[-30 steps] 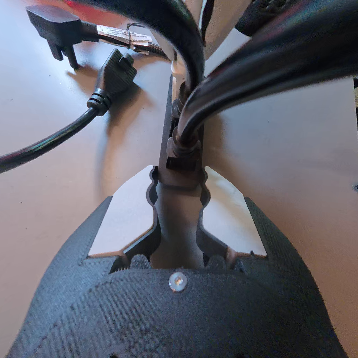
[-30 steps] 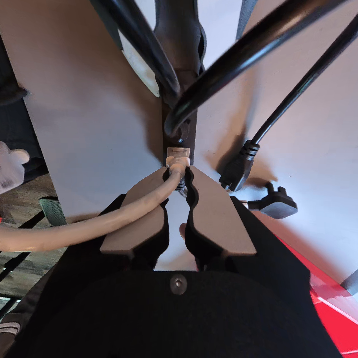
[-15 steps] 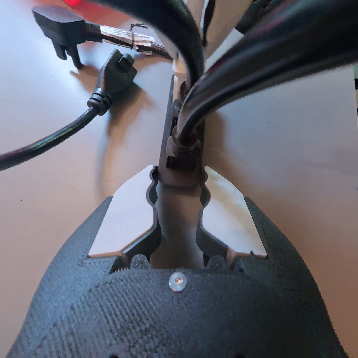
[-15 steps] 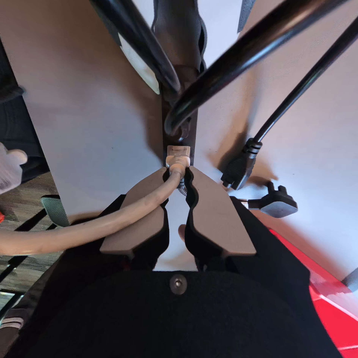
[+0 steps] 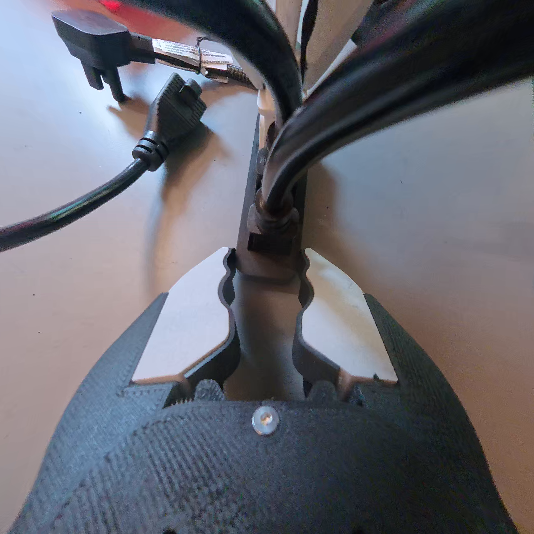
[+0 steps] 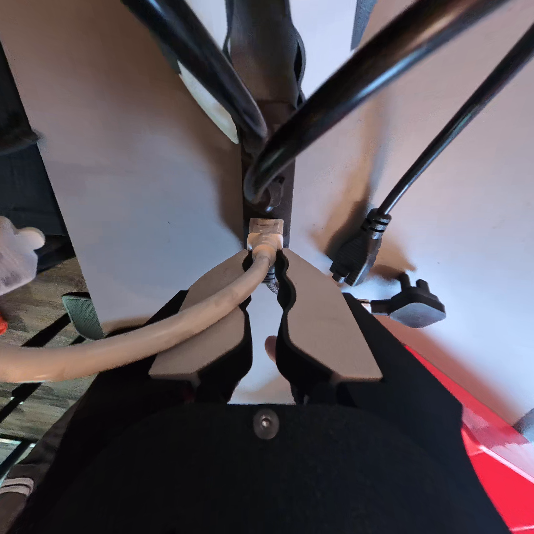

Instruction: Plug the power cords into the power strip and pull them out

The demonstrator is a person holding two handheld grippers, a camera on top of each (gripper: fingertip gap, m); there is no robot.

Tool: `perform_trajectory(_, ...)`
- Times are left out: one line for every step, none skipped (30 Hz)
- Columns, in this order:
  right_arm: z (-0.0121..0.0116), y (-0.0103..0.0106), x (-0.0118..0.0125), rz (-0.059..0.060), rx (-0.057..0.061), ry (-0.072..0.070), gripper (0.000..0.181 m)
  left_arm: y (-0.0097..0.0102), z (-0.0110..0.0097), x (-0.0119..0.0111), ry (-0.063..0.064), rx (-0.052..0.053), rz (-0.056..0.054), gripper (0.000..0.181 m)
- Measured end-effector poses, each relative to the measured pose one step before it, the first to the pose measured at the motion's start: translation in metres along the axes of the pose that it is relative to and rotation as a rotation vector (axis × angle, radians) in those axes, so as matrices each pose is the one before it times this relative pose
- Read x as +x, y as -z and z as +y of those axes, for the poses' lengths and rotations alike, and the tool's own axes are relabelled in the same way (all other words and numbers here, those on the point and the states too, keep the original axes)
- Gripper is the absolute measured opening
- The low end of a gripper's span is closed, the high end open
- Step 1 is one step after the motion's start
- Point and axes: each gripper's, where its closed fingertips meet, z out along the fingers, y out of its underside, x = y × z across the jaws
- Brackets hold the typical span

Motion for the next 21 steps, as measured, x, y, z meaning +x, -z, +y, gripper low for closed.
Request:
perform_trajectory(0.00008, -0.00009, -0.00040, 0.0111, 0.0004, 0.0009, 0.015, 0.00000, 0.00006, -0.00007, 0.0042, 0.0012, -0.0022, 0.042)
perform_trajectory(-0.00048, -0.00011, -0.00143, 0.0301, -0.0101, 0.0177, 0.015, 0.00001, -0.00003, -0.00015, 0.0027, 0.0001, 0.0018, 0.042)
perform_trajectory(-0.00049, -0.00021, -0.00155, 0.0231, -0.0124, 0.0146, 0.014, -0.00005, 0.00010, -0.00029, 0.0015, -0.0033, 0.0024, 0.043)
perform_trajectory(-0.00039, -0.00016, -0.00048, 0.0065, -0.0053, 0.0181, 0.013, -0.00009, -0.00008, -0.00014, 0.0035, -0.0036, 0.0040, 0.043)
perform_trajectory(0.00027, -0.00114, 0.00130, -0.0182, 0.0049, -0.0223, 0.014, -0.00007, -0.00005, -0.00003, -0.0026, -0.0024, -0.0010, 0.042)
perform_trajectory(0.00101, -0.00426, 0.00145, -0.0312, 0.0135, -0.0317, 0.015, 0.00013, 0.00003, 0.00005, -0.0029, -0.0023, -0.0029, 0.042)
perform_trajectory(-0.00054, -0.00015, 0.00029, -0.0127, 0.0173, 0.0016, 0.015, 0.00008, 0.00022, 0.00026, 0.0014, 0.0005, -0.0020, 0.042)
perform_trajectory(-0.00049, -0.00016, -0.00053, 0.0196, -0.0042, 0.0039, 0.015, 0.00014, 0.00023, 0.00012, 0.0030, 0.0031, -0.0007, 0.043)
perform_trajectory(-0.00065, -0.00029, -0.00120, 0.0262, -0.0028, 0.0085, 0.015, 0.00023, 0.00030, 0.00002, 0.0026, 0.0028, 0.0037, 0.043)
perform_trajectory(0.00002, -0.00014, -0.00088, 0.0189, 0.0033, 0.0115, 0.015, 0.00005, 0.00008, -0.00023, 0.0003, 0.0029, 0.0052, 0.043)
perform_trajectory(0.00060, -0.00010, -0.00012, 0.0007, 0.0094, -0.0102, 0.015, -0.00003, -0.00014, -0.00020, 0.0005, 0.0029, 0.0048, 0.043)
perform_trajectory(0.00060, -0.00007, 0.00021, -0.0082, 0.0098, -0.0105, 0.015, -0.00015, -0.00019, -0.00012, -0.0008, 0.0022, 0.0034, 0.043)
perform_trajectory(0.00011, -0.00022, 0.00056, -0.0129, 0.0078, -0.0113, 0.015, -0.00009, -0.00014, 0.00001, -0.0033, 0.0011, 0.0008, 0.043)
perform_trajectory(-0.00008, -0.00024, 0.00063, -0.0144, 0.0053, -0.0099, 0.015, 0.00010, 0.00009, 0.00003, -0.0011, 0.0005, -0.0019, 0.043)
perform_trajectory(-0.00020, -0.00007, 0.00029, -0.0101, 0.0010, -0.0015, 0.015, -0.00008, -0.00006, 0.00006, 0.0015, 0.0002, -0.0031, 0.043)
perform_trajectory(-0.00042, -0.00015, 0.00008, -0.0012, -0.0038, 0.0066, 0.015, 0.00003, 0.00001, 0.00012, 0.0011, 0.0008, -0.0019, 0.043)
perform_trajectory(-0.00059, -0.00004, -0.00001, 0.0016, -0.0046, 0.0047, 0.015, 0.00004, -0.00001, 0.00000, 0.0008, 0.0008, -0.0005, 0.043)
perform_trajectory(-0.00028, -0.00006, -0.00022, 0.0029, -0.0020, 0.0014, 0.015, -0.00010, 0.00006, 0.00007, 0.0025, 0.0017, 0.0008, 0.043)
perform_trajectory(0.00010, -0.00001, 0.00001, 0.0037, 0.0017, -0.0012, 0.015, -0.00001, 0.00007, -0.00002, 0.0033, 0.0027, 0.0014, 0.043)
perform_trajectory(0.00017, 0.00005, -0.00012, 0.0045, 0.0017, 0.0057, 0.015, 0.00006, 0.00004, -0.00009, 0.0012, 0.0020, 0.0014, 0.043)
perform_trajectory(-0.00005, 0.00012, -0.00012, 0.0077, -0.0011, 0.0186, 0.015, -0.00003, 0.00004, 0.00005, -0.0001, 0.0010, 0.0016, 0.043)
